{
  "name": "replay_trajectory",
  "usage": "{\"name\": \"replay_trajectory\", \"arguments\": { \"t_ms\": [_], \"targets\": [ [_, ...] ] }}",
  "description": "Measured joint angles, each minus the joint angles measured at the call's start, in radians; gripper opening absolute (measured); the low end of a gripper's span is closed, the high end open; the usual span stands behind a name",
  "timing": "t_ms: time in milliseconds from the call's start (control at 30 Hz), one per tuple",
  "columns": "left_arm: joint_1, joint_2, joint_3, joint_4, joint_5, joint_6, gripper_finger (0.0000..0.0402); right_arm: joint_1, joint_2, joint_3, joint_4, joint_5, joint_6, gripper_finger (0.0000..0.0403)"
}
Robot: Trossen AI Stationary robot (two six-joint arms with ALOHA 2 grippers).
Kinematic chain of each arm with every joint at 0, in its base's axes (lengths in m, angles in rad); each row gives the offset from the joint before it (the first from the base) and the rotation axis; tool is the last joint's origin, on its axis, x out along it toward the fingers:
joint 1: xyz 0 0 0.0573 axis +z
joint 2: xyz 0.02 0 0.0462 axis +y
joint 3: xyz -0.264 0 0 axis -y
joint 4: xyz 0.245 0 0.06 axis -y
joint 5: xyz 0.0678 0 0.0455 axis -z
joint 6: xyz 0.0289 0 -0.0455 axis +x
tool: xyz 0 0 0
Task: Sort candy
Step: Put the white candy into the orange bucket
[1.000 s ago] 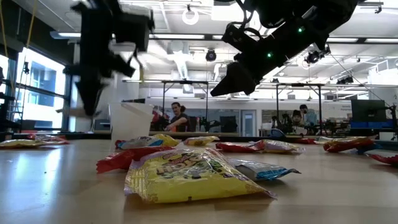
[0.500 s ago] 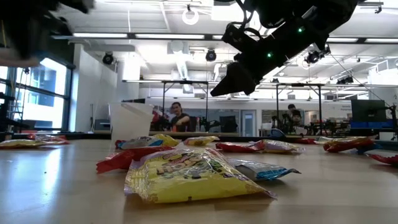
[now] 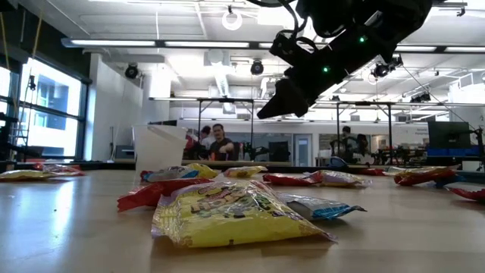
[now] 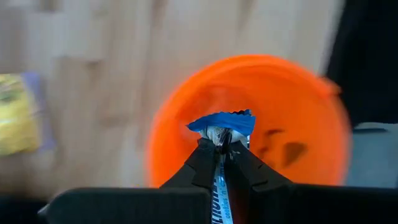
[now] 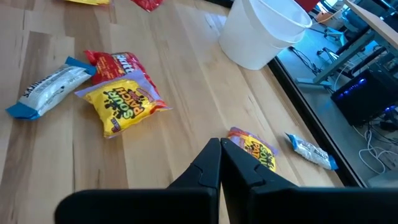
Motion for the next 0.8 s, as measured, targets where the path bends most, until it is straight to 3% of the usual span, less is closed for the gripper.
{"name": "replay_trajectory", "arguments": {
  "t_ms": [100,233,467,800],
  "targets": [
    [-0.037,0.019,-0.028,0.088,-0.023,0.006,0.0005,0.000,0.000,0.000,-0.002,0.000,0.000,0.0000],
    [-0.056,0.065,-0.041,0.070,-0.068,-0.025,0.0005,0.001,0.000,0.000,-0.004,0.000,0.004,0.0000],
    [-0.056,0.129,-0.079,0.069,-0.054,-0.084,0.0008,0.001,0.000,0.000,-0.031,-0.001,0.034,0.0000],
    [-0.051,0.156,-0.088,0.066,0.005,-0.104,0.0069,0.003,0.000,0.000,-0.039,-0.001,0.050,0.0000]
  ]
}}
